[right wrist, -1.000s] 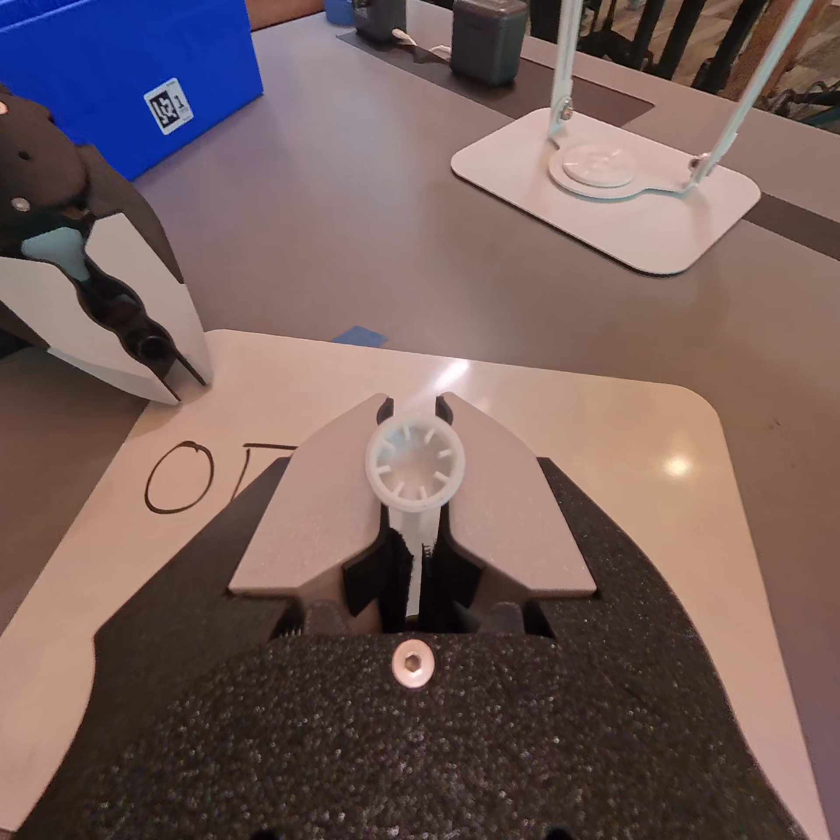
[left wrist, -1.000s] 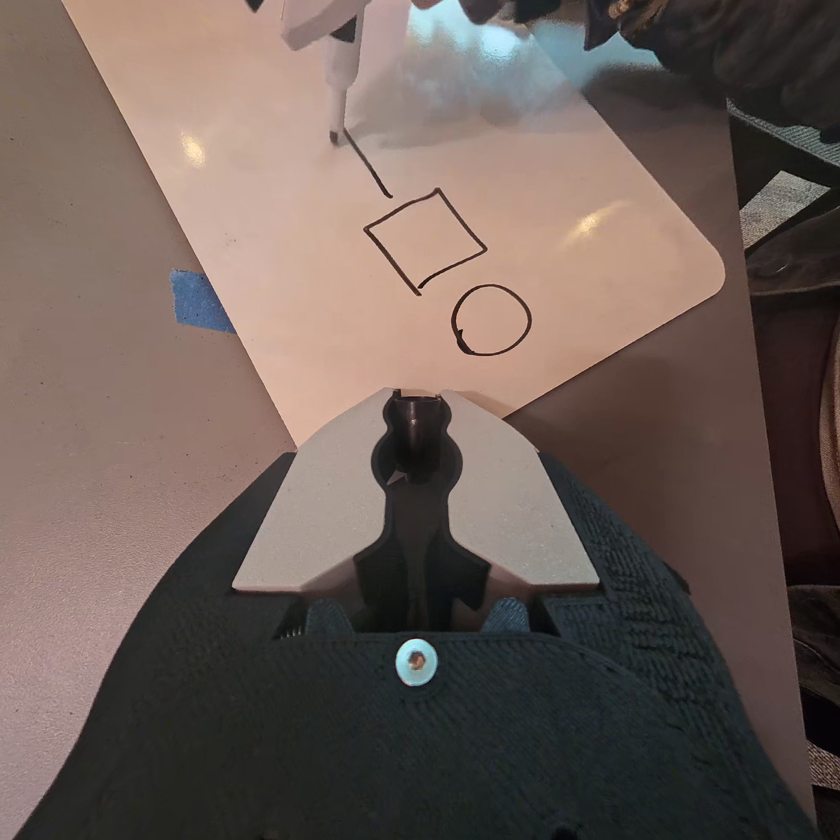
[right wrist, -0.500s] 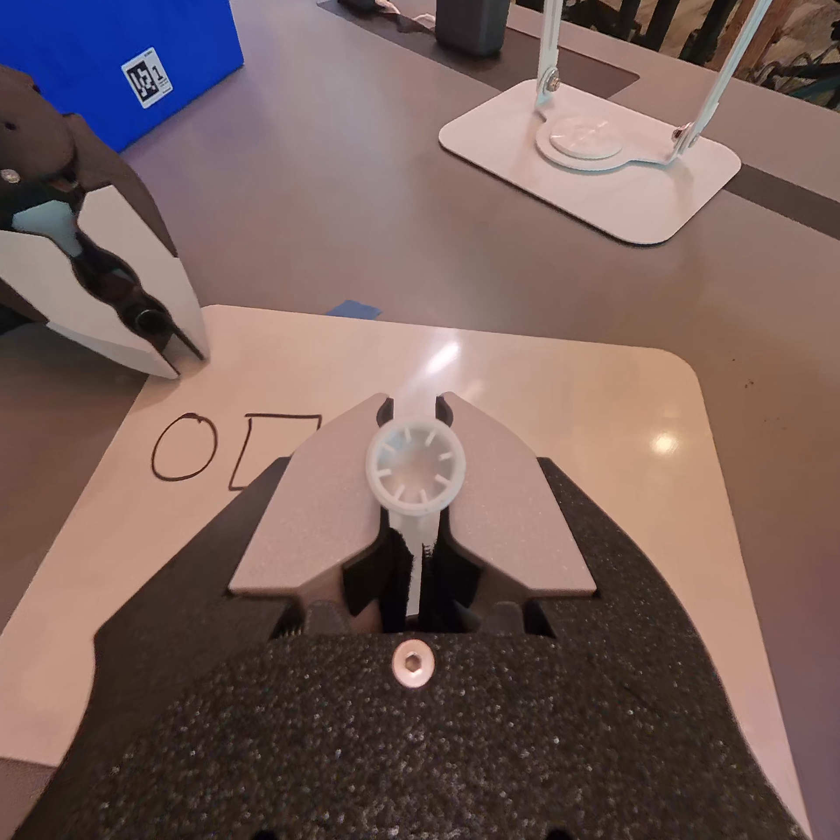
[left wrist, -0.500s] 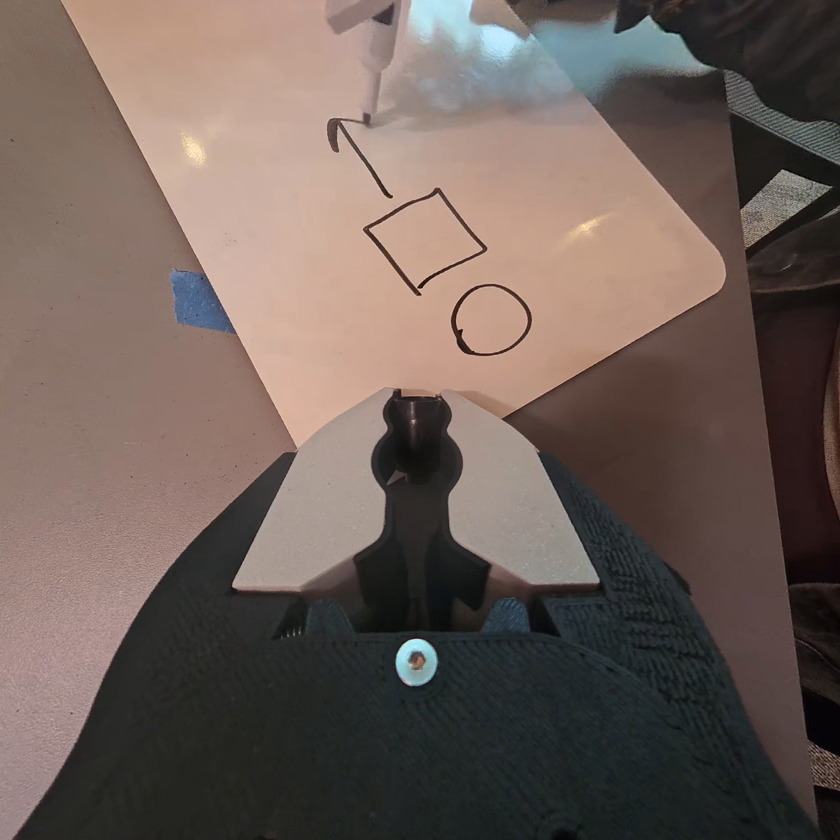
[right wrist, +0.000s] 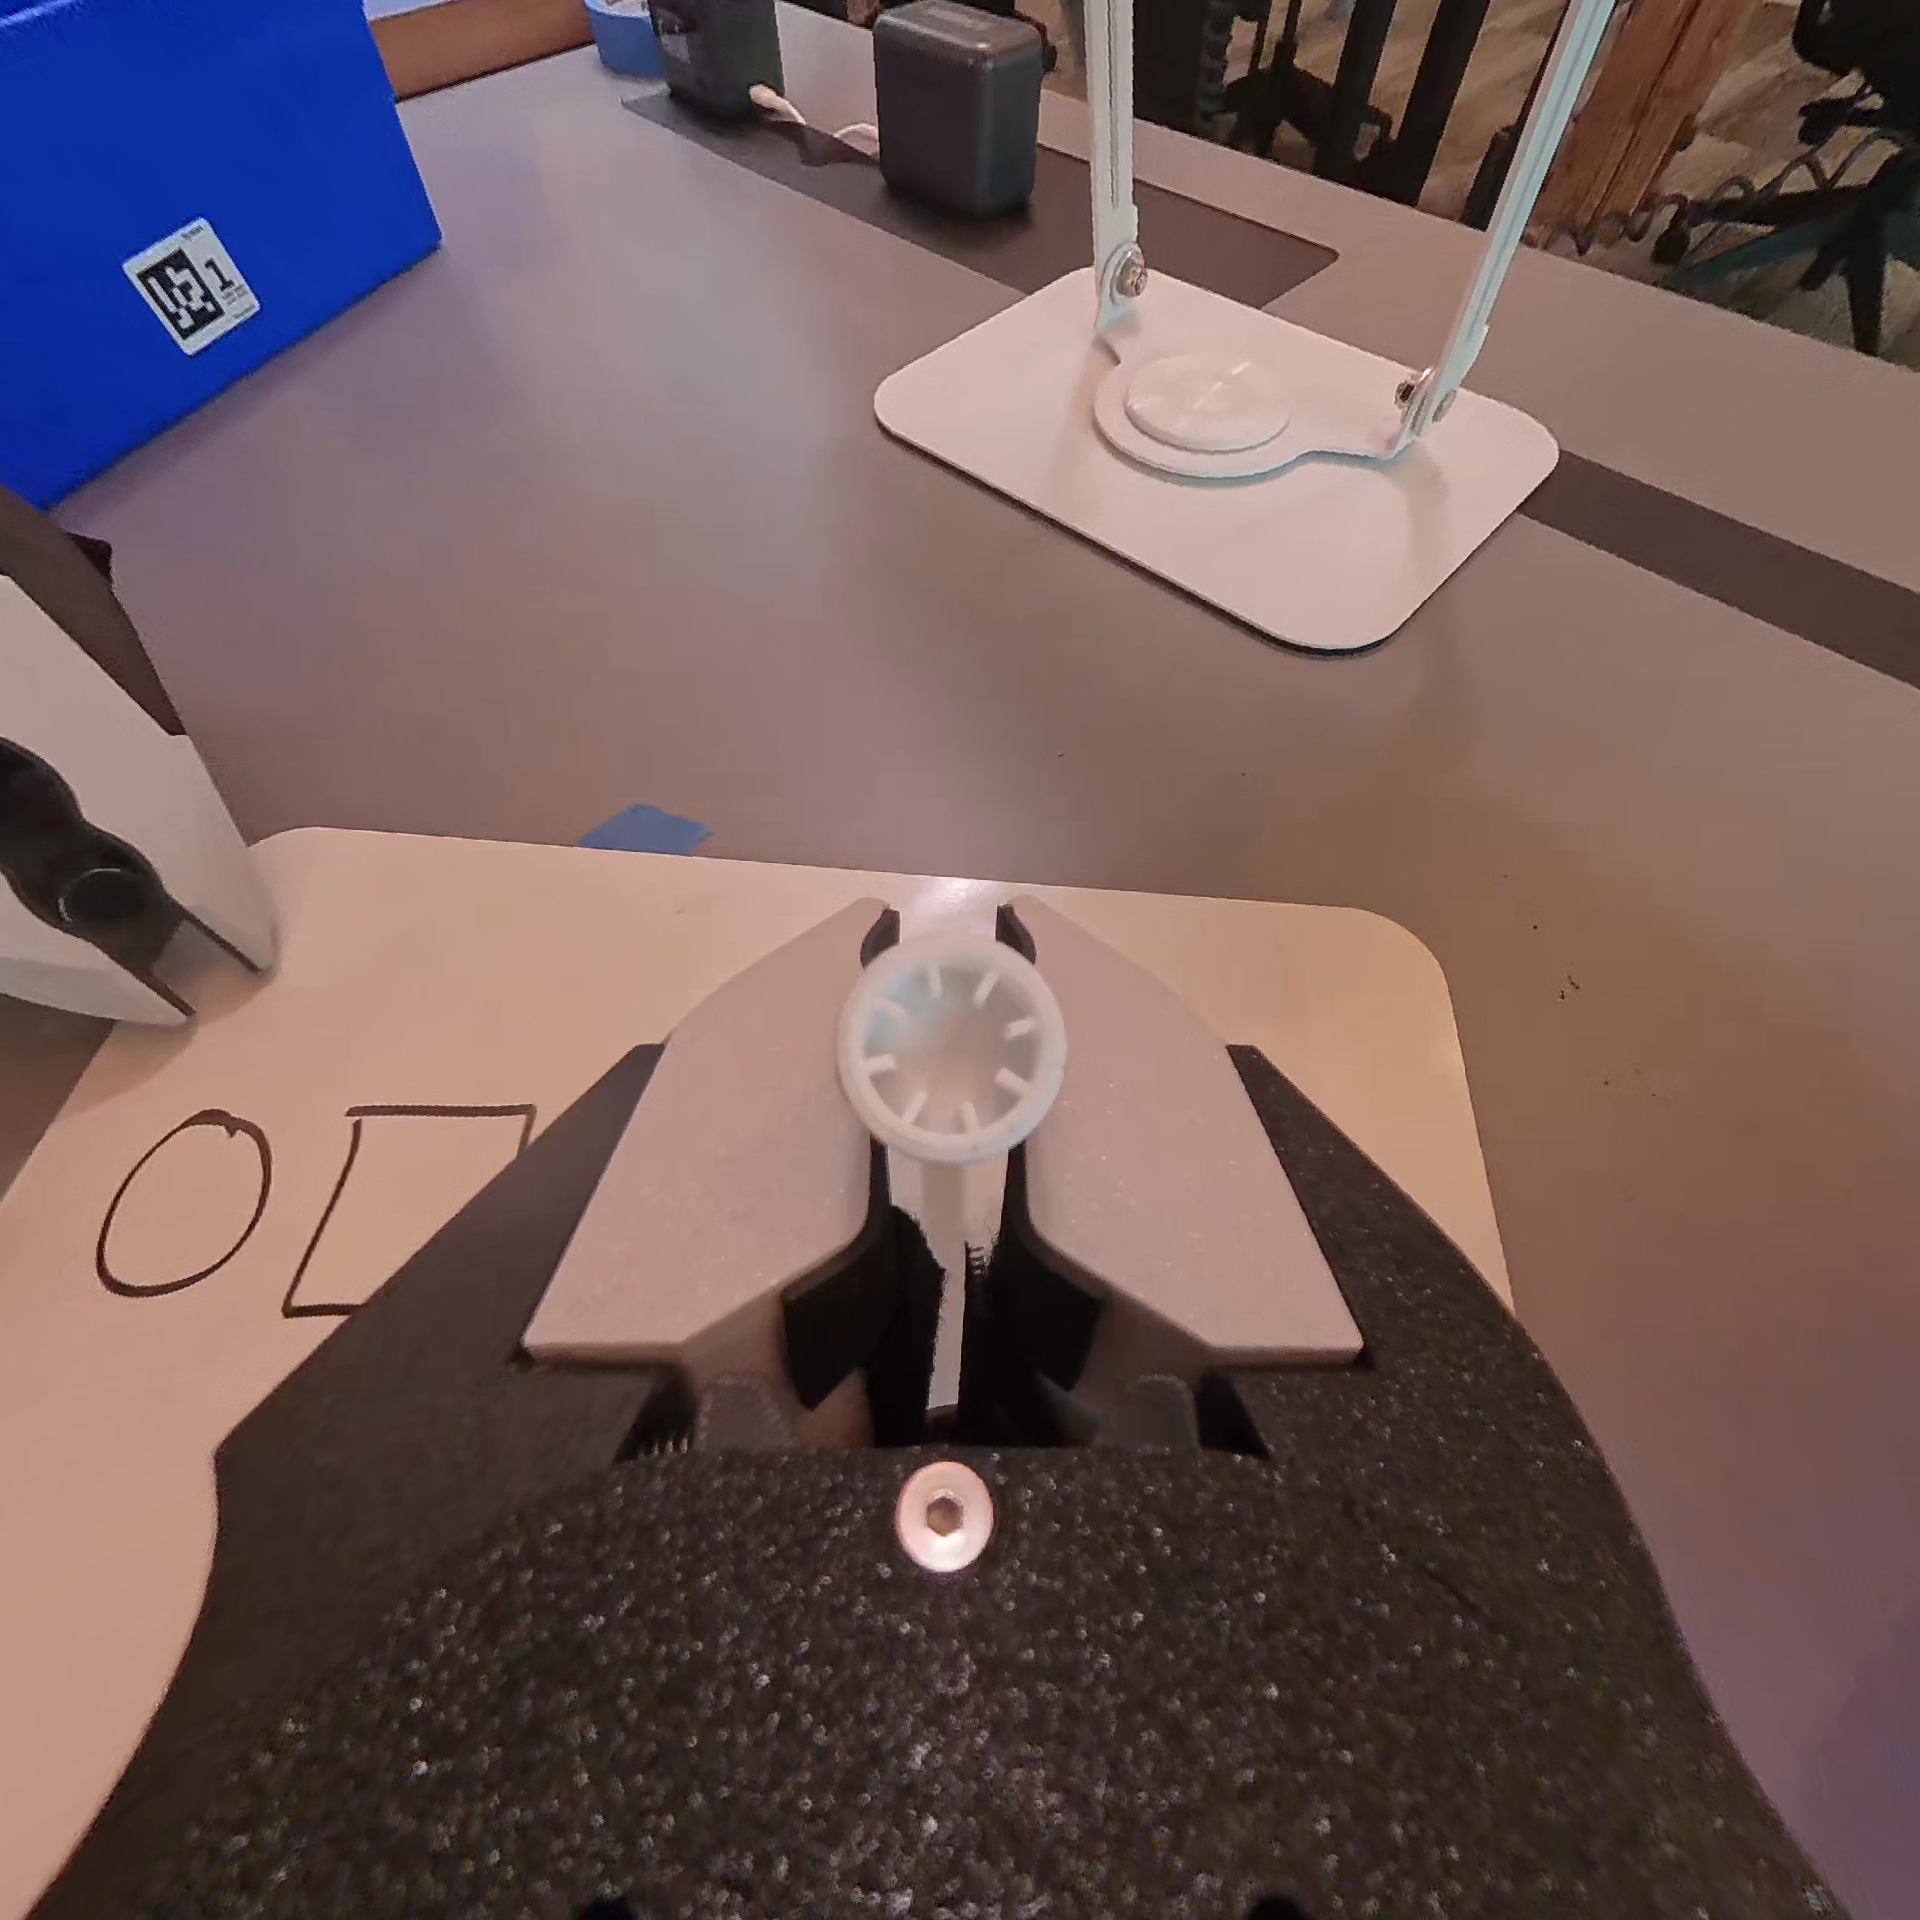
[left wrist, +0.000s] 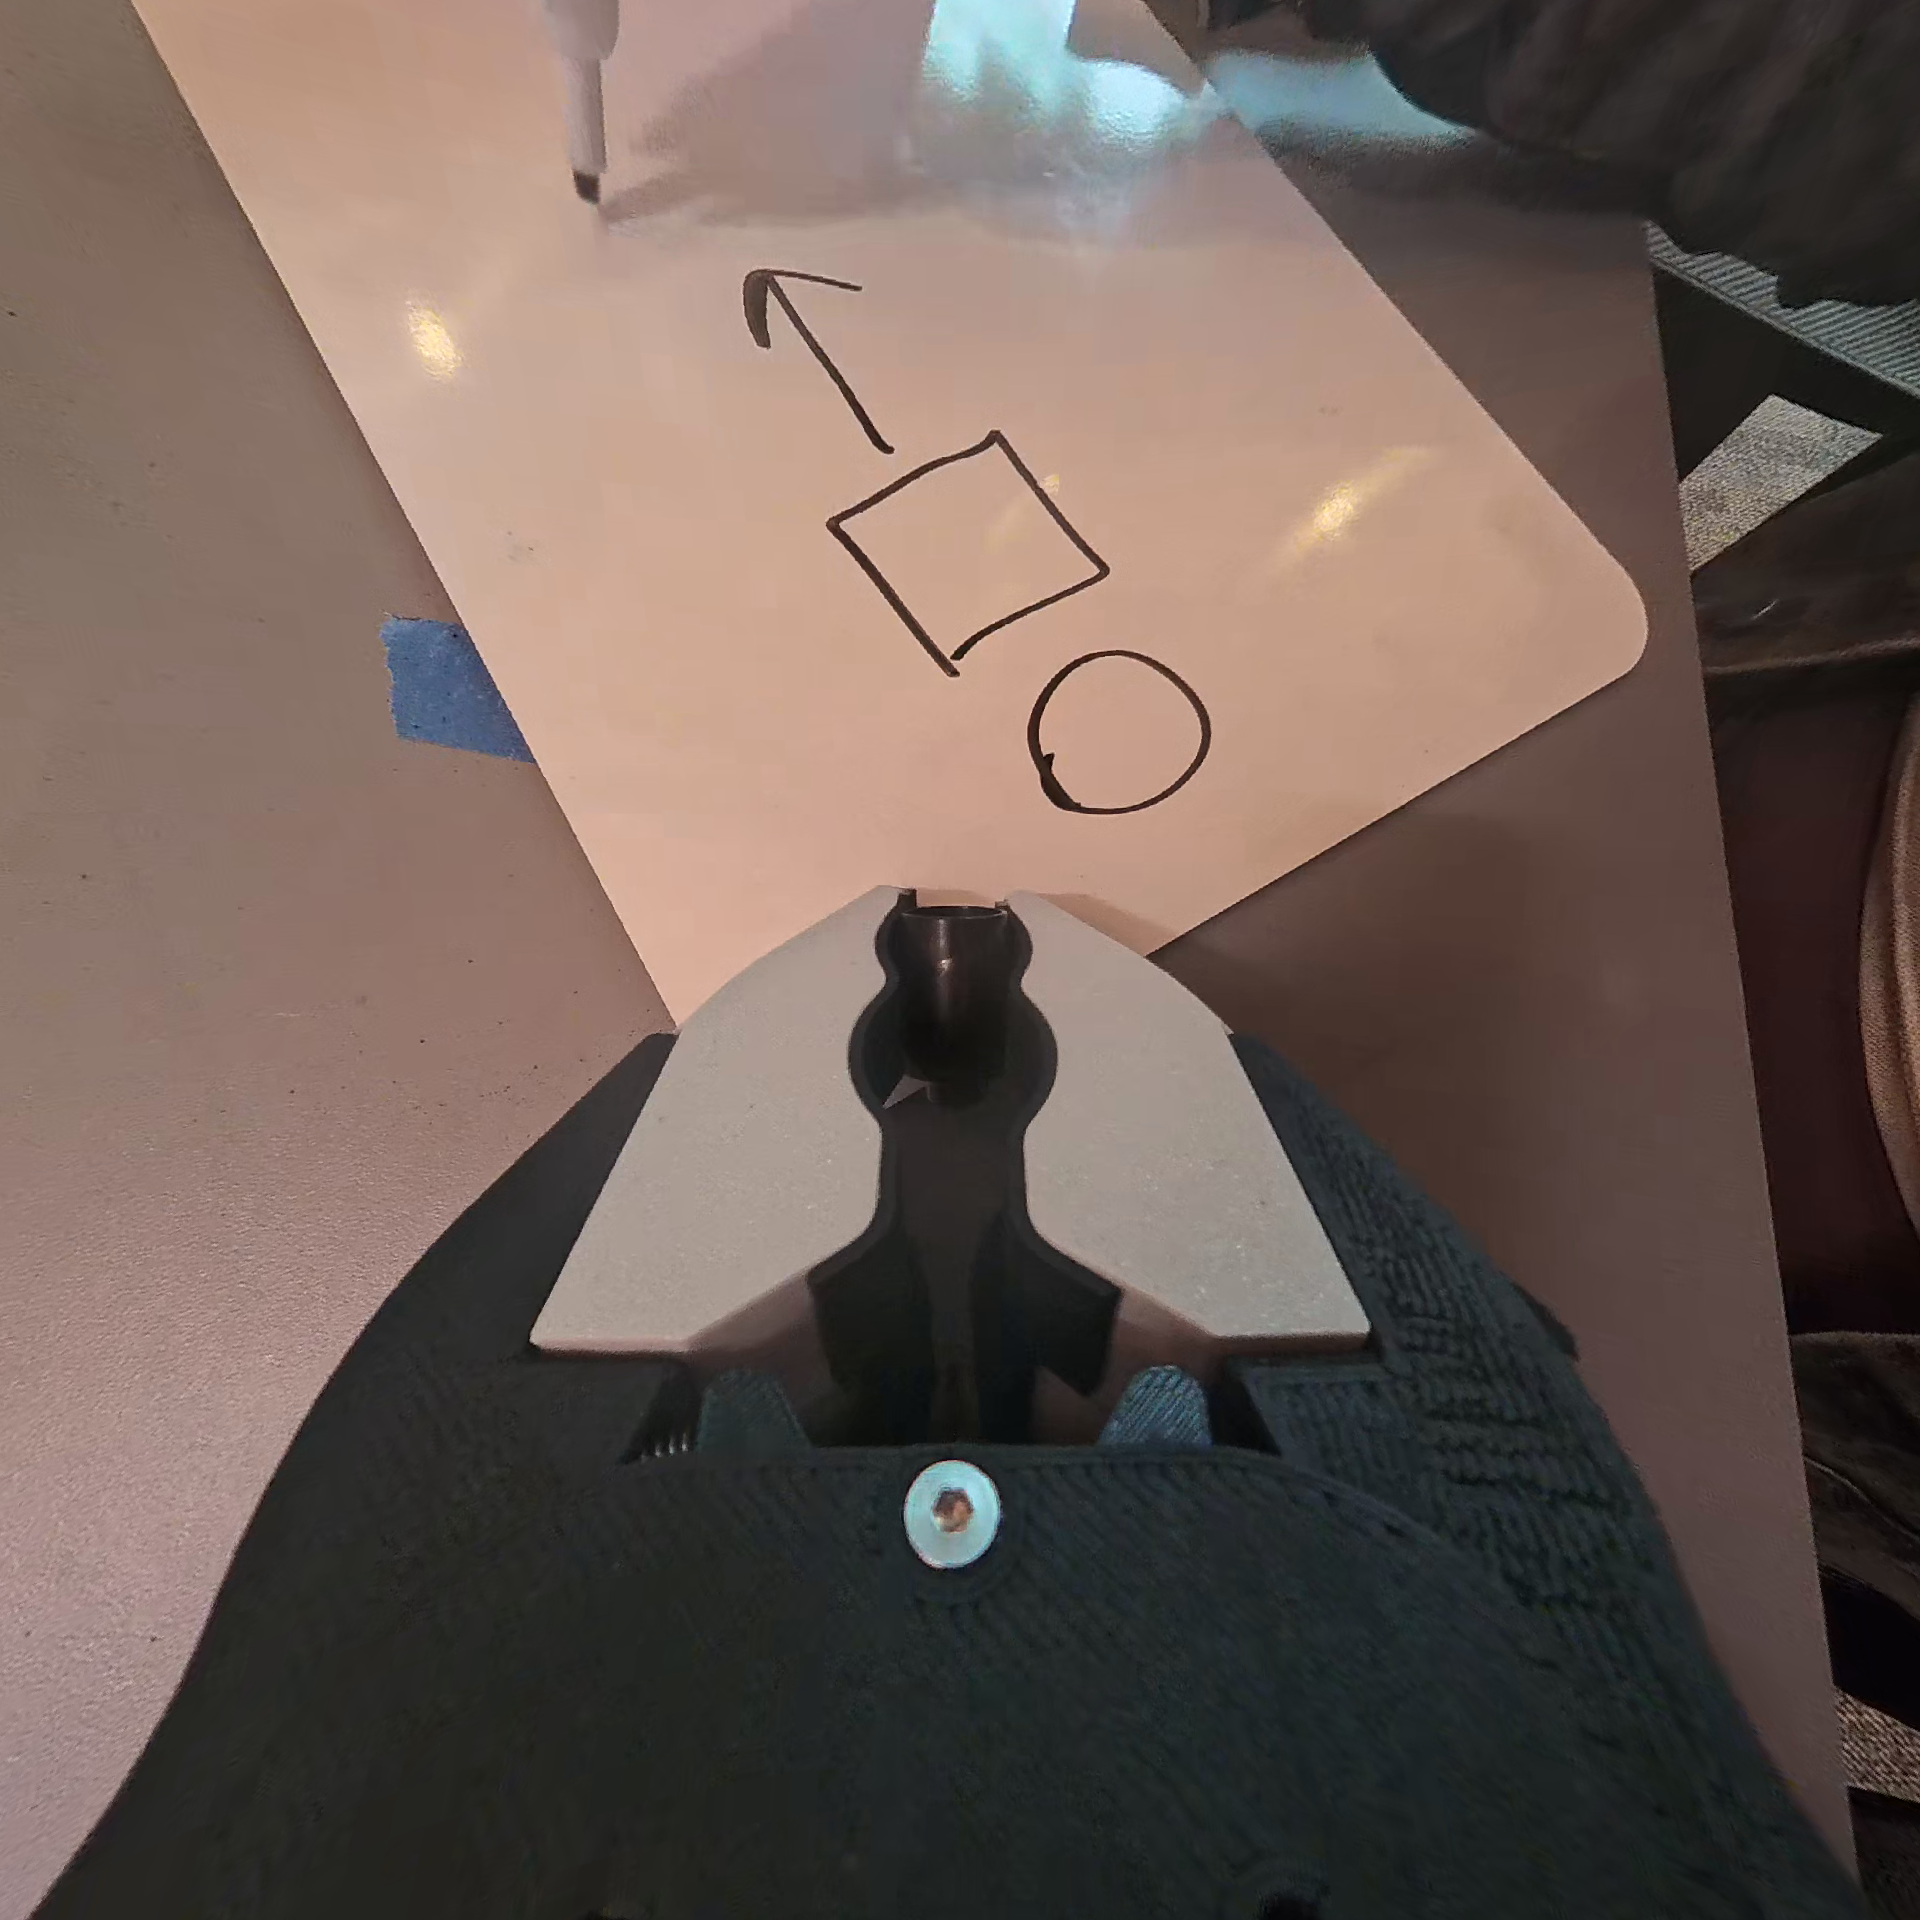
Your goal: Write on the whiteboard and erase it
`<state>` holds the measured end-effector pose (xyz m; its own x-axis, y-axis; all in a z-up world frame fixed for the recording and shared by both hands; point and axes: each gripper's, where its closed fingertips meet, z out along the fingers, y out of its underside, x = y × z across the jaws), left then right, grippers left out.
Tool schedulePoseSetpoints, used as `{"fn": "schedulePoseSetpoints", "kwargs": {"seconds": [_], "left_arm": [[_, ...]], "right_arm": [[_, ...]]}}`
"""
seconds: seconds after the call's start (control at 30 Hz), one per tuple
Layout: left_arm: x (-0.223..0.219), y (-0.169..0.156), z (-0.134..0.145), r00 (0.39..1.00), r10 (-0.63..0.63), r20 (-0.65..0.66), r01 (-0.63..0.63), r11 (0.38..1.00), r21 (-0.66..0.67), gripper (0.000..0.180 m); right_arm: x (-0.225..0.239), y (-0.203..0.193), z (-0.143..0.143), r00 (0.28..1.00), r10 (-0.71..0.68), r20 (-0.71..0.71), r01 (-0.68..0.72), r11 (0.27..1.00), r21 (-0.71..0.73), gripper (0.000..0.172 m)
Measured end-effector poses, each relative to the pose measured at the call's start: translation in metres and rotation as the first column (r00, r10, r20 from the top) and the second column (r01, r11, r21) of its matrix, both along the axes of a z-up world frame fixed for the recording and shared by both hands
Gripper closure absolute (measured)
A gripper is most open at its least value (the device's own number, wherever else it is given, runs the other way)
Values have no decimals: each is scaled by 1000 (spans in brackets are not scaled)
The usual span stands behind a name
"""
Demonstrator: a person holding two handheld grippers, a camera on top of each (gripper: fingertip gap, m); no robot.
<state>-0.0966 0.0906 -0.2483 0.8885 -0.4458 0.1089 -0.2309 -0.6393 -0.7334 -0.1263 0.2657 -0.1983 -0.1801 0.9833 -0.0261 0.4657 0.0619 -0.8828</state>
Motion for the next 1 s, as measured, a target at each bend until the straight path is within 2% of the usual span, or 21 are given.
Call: {"fn": "schedulePoseSetpoints", "kwargs": {"seconds": [0.33, 0.53, 0.7, 1.0], "left_arm": [[0, 0, 0, 1000, -3, -6, 3, 1000, 2, 166], [1, 0, 0, 1000, -4, 9, 4, 1000, -1, 166], [1, 0, 0, 1000, -4, 13, 4, 1000, -1, 166], [1, 0, 0, 1000, -4, 14, 4, 1000, -2, 166]], "right_arm": [[49, -12, -4, 999, -25, 34, 25, 999, -20, 153], [23, -4, 10, 999, -26, -37, 26, 1000, -17, 153], [4, 1, 4, 1000, -13, -14, 13, 1000, -20, 153], [22, 17, -4, 998, -54, 22, 55, 998, -27, 153]]}}
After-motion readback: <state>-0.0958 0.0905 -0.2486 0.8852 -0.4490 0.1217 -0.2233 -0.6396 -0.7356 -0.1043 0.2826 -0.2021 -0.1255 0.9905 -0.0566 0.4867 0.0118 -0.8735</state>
